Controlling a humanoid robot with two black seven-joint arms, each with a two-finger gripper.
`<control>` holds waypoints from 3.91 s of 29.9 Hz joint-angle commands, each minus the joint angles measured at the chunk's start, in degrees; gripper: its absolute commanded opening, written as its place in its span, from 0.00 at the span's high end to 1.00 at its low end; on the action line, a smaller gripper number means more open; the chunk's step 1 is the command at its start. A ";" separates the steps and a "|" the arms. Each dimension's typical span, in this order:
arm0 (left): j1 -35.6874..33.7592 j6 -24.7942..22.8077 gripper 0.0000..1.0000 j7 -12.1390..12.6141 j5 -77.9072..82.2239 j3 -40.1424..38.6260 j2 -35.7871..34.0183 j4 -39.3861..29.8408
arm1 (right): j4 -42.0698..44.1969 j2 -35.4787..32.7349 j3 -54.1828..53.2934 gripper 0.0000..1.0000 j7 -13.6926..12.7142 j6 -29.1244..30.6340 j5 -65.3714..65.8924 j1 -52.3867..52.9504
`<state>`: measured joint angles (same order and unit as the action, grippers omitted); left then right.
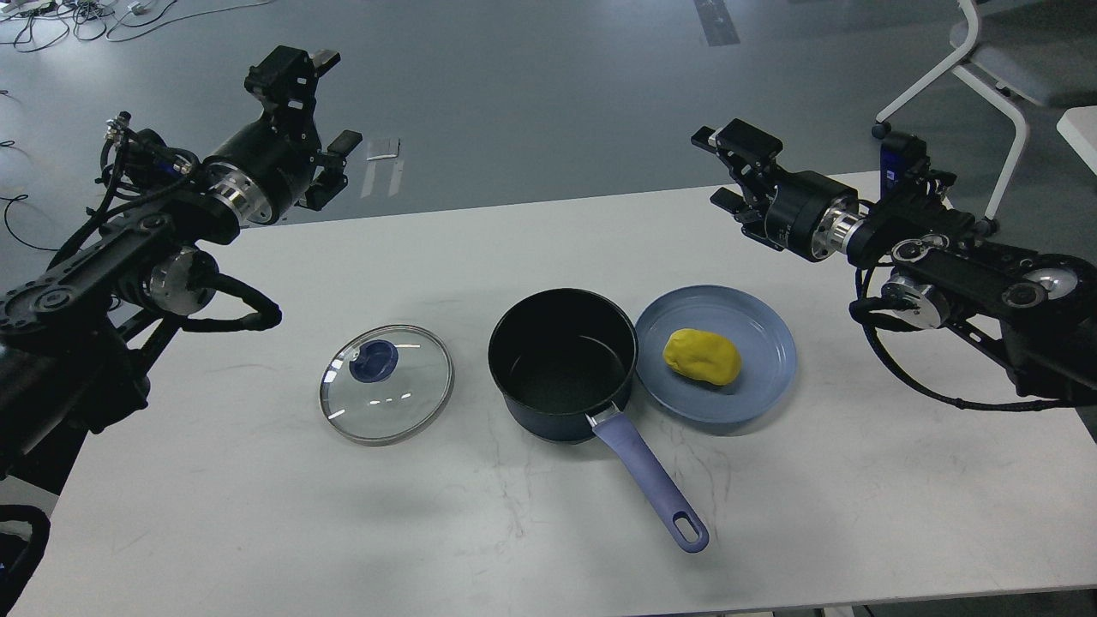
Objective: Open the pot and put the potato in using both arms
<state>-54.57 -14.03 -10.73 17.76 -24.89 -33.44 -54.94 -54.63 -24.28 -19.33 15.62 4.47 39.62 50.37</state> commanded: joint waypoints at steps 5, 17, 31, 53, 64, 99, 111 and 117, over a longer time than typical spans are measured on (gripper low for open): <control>8.07 -13.57 0.02 -2.89 0.00 -3.32 -3.91 -8.26 | -0.22 -0.06 12.02 0.00 3.01 -4.46 15.91 0.34; 8.87 -13.30 0.02 -5.62 1.14 -3.15 -3.74 -7.82 | -1.71 -4.54 27.32 0.02 11.27 -5.79 40.09 9.83; 9.83 -12.08 0.02 -6.67 1.84 -3.15 -3.83 -7.82 | -4.00 -7.10 34.88 0.12 12.38 -7.63 45.19 10.54; 11.59 -10.84 0.02 -8.60 2.20 -2.97 -4.09 -7.11 | 2.95 -2.79 37.34 0.59 12.38 -8.95 45.19 10.45; 11.59 -11.02 0.02 -8.78 2.11 -3.33 -4.18 -7.11 | 1.45 -1.22 36.11 0.60 12.38 -12.64 43.61 18.79; 12.03 -6.29 0.02 -4.39 -9.84 -6.14 -5.32 -7.20 | 2.69 11.89 15.05 0.00 12.38 -10.03 -8.33 13.18; 16.60 -4.78 0.02 -4.48 -15.47 -11.93 -2.60 -7.03 | 3.38 14.61 -2.21 0.00 10.58 -1.58 -37.76 5.36; 19.15 -4.95 0.02 -4.74 -15.47 -13.52 -1.89 -7.03 | 5.31 16.28 -3.35 0.00 5.39 -0.60 -40.15 4.12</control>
<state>-36.24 -18.85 -15.32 2.28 -37.83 -35.49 -61.95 -50.69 -8.84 -22.15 22.32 3.44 -0.11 54.75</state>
